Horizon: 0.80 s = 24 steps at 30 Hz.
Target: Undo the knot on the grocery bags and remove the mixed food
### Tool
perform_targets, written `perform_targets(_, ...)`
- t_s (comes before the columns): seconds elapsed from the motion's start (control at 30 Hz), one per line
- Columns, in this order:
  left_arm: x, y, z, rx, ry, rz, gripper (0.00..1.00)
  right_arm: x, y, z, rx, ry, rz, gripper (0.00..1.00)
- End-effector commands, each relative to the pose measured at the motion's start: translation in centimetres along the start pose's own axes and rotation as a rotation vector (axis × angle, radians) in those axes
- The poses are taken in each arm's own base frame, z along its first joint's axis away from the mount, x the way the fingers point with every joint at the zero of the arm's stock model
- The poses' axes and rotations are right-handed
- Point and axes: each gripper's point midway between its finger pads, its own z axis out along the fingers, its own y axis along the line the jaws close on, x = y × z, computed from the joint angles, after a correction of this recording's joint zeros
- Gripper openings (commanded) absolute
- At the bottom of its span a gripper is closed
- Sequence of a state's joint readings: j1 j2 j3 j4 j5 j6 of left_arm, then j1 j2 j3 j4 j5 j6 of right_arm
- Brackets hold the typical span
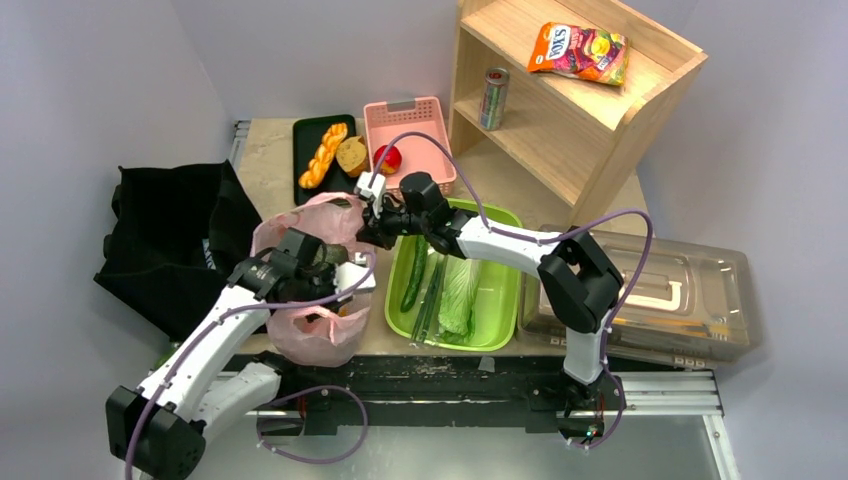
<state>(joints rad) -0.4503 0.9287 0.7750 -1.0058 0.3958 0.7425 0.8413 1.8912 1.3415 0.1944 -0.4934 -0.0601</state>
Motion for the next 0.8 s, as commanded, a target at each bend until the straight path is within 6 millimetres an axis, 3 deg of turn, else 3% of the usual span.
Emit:
perform_targets(0.0,2.4,3.7,-0.1,-0.134,0.030,-0.026,0.17,-3.9,1.1,-1.3,-0.027,-0.091,-0.050,0.00)
perform_targets(0.07,4.3,3.4,0.4,-0.108,0.092,0.021,0.16,-3.8,1.1,-1.3,-0.029,-0.091,-0.051,0.00)
perform_targets(0.13,4.8,2.7,1.1,-0.072,0.092,0.082,0.19,-3.5,1.2,-1.3,-0.034,-0.087,-0.049,0.00)
perform_targets(0.27,2.9,-0.3,2.5,0.079,0.025,0.162,0.49,-3.1,1.2,-1.4,-0.033,-0.080,-0.052,0.00)
perform_targets(0.37,1.0,-1.3,3.4,0.116,0.006,0.156,0.60,-2.8,1.1,-1.5,-0.030,-0.075,-0.055,0.00)
perform_targets(0.53,-0.8,-1.0,5.3,0.096,0.001,0.095,0.73,-2.4,0.7,-1.6,-0.022,-0.073,-0.050,0.00)
perform_targets(0.67,1.7,0.4,7.5,0.035,0.146,0.065,0.82,-2.3,0.2,-1.5,-0.014,-0.072,-0.043,0.00)
perform_targets(0.77,2.9,1.9,8.0,-0.041,0.210,0.065,0.77,-2.1,-0.2,-1.5,-0.010,-0.069,-0.039,0.00)
